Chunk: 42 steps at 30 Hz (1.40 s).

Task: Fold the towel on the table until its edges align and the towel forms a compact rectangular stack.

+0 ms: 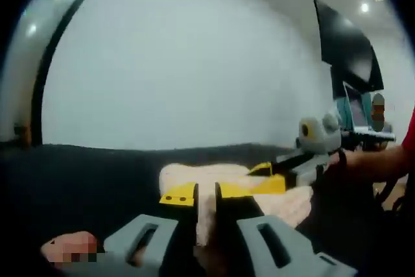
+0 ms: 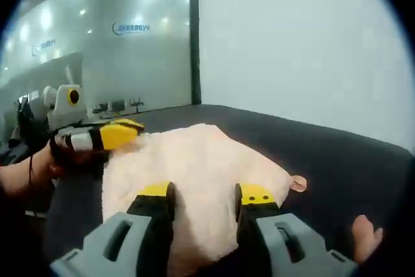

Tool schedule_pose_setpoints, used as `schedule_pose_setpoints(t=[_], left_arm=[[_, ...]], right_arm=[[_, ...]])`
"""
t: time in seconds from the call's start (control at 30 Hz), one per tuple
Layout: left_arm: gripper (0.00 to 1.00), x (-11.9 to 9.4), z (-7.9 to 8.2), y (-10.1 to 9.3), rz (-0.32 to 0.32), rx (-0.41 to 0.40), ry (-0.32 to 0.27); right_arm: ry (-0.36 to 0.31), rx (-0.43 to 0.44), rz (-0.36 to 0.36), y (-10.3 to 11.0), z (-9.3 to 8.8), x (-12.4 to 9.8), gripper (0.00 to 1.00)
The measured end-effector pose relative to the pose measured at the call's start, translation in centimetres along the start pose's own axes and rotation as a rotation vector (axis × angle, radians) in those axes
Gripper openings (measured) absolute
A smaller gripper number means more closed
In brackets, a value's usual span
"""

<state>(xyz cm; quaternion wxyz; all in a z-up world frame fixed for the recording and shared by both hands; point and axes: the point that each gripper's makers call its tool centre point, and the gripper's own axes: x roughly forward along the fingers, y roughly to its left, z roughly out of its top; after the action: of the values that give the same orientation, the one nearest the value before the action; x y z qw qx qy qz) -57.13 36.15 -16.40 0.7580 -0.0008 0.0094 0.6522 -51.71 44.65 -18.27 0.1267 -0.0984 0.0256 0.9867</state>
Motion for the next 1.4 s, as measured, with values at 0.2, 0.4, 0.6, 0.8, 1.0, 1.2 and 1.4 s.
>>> schedule_pose_setpoints(t=[0.2, 0.4, 0.6, 0.8, 1.0, 1.2, 1.4], left_arm=[[0.1, -0.2, -3.0, 1.4, 0.067, -0.14, 0.154], [0.13, -1.5, 0.7, 3.3, 0.058, -0.281, -0.029], [0.16, -2.5, 0.6, 8.3, 0.238, -0.532, 0.197], [0.29, -0.8, -5.1, 5.2, 0.194, -0.639, 0.466], [0.15, -0.3, -4.7, 3.2, 0.133, -0.661, 0.397], [0.12, 0.7, -1.6, -0.3, -0.011, -0.625, 0.349], [0.12, 2.6, 0.4, -8.2, -0.188, -0.6, 0.341]], right_arm=[[-0.095, 0.005, -0.12, -2.5, 1.3, -9.0, 0.33], [-0.089, 0.629, -0.041, -1.6, 0.1, -12.4, 0.28], [0.065, 0.693, -0.095, -1.1, -1.7, -7.2, 0.32], [0.184, 0.623, -0.141, 1.5, -4.3, -3.9, 0.34], [0.153, 0.618, -0.085, 2.4, -3.1, -4.6, 0.12], [0.113, 0.603, -0.084, 0.5, -1.2, -8.1, 0.09], [0.077, 0.659, -0.12, -2.3, -1.2, -15.3, 0.1]])
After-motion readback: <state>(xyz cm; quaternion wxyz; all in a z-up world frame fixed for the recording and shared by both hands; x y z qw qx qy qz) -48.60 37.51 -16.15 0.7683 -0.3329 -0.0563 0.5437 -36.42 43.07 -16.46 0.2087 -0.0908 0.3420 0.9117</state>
